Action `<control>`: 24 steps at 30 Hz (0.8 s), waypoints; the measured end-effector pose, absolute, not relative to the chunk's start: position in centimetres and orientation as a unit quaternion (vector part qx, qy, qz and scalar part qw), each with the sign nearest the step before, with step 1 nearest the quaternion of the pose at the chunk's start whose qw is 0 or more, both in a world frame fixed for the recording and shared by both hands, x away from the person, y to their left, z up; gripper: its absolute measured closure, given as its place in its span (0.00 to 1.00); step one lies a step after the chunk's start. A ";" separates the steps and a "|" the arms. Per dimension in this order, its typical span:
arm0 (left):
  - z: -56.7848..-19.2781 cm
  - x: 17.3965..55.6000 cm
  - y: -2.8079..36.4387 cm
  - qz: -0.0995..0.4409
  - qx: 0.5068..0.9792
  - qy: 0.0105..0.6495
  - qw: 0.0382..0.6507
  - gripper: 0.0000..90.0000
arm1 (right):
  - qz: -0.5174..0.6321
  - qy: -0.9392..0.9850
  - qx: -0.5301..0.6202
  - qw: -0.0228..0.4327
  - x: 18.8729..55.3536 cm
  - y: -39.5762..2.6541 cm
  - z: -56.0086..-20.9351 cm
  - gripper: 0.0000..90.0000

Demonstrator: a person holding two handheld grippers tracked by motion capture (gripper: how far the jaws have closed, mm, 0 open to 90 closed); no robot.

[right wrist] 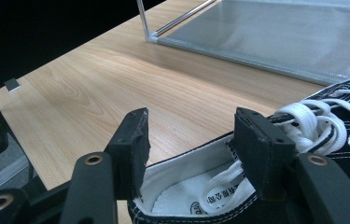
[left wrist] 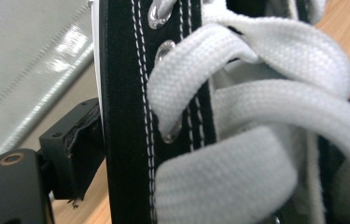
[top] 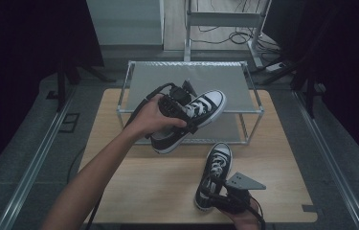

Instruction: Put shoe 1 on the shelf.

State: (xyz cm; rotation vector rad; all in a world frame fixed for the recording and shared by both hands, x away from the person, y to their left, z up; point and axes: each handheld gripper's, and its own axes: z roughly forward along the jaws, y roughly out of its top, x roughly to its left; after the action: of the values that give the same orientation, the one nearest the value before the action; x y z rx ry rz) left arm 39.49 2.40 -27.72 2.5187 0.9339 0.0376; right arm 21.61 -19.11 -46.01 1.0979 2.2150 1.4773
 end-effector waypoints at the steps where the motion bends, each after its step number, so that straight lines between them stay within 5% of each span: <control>1: -27.6 39.8 2.4 0.012 0.911 0.344 0.227 0.17 | 0.509 0.762 0.379 0.129 21.6 -19.1 -46.0 0.51; 24: -25.8 45.4 2.9 0.016 0.883 0.417 0.213 0.17 | 0.512 0.760 0.379 0.131 21.6 -19.4 -45.9 0.51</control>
State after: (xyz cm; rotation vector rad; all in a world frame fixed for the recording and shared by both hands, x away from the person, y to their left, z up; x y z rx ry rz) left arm 45.38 2.94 -25.77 2.4524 1.1583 0.0450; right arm 21.64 -19.36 -45.86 1.1013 2.2054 1.4864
